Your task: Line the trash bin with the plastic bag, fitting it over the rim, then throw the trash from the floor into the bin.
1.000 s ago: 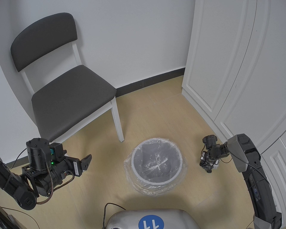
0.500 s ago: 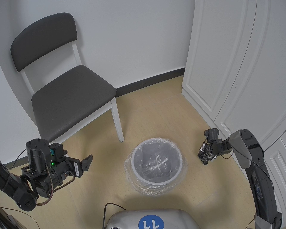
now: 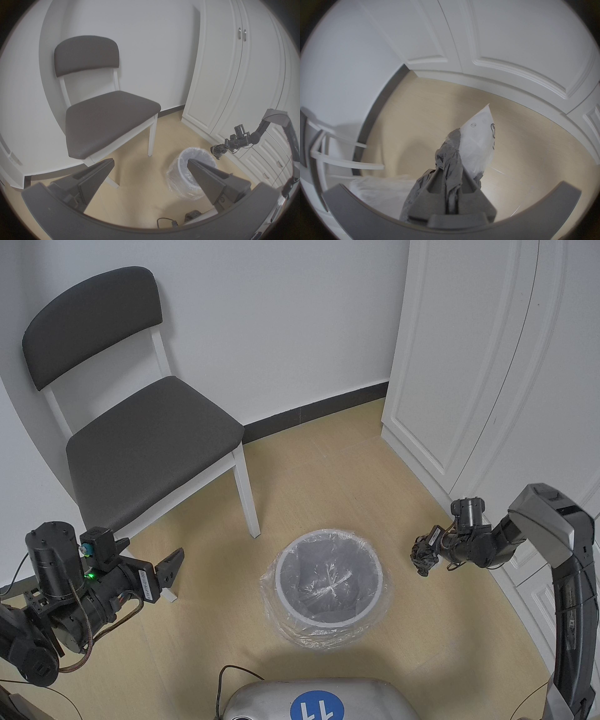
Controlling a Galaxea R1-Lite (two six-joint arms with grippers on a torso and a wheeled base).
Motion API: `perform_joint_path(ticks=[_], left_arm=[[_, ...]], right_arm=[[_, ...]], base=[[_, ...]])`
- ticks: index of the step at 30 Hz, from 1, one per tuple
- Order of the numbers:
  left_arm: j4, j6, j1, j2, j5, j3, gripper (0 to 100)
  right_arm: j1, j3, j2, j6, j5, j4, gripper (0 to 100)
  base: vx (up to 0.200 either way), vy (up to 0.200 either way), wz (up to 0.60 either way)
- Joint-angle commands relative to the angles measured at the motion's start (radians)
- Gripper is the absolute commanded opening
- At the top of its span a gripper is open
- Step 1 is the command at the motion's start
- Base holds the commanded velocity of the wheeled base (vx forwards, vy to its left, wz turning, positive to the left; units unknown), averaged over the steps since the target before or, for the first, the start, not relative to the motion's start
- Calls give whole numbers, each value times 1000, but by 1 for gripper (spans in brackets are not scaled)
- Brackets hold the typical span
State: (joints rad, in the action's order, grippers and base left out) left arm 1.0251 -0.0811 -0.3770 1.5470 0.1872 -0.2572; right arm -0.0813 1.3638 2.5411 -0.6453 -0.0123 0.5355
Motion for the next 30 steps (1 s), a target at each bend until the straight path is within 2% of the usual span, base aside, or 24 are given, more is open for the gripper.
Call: perform_joint_path(ticks=[1, 8, 12, 18, 28, 30], left_arm=[[1, 34, 0, -127, -2, 13, 100], [-2, 58, 1, -189, -2, 12, 100], [-3, 99, 6, -205, -2, 16, 100], [0, 109, 0, -206, 0, 29, 100], [1, 115, -23, -212, 0, 38, 100], [1, 115, -23, -216, 1, 36, 100]], right_arm=[[-28, -184, -259, 3, 89, 70, 0], [-77, -295, -467, 4, 166, 38, 0], [-109, -333, -591, 6, 216, -34, 0], [-144, -336, -705, 10, 226, -126, 0], [-279, -391, -843, 0, 219, -154, 0], [-325, -408, -877, -4, 216, -152, 0]], base=[[0, 0, 0], [0, 0, 0], [0, 0, 0], [0, 0, 0], [0, 0, 0], [0, 0, 0]])
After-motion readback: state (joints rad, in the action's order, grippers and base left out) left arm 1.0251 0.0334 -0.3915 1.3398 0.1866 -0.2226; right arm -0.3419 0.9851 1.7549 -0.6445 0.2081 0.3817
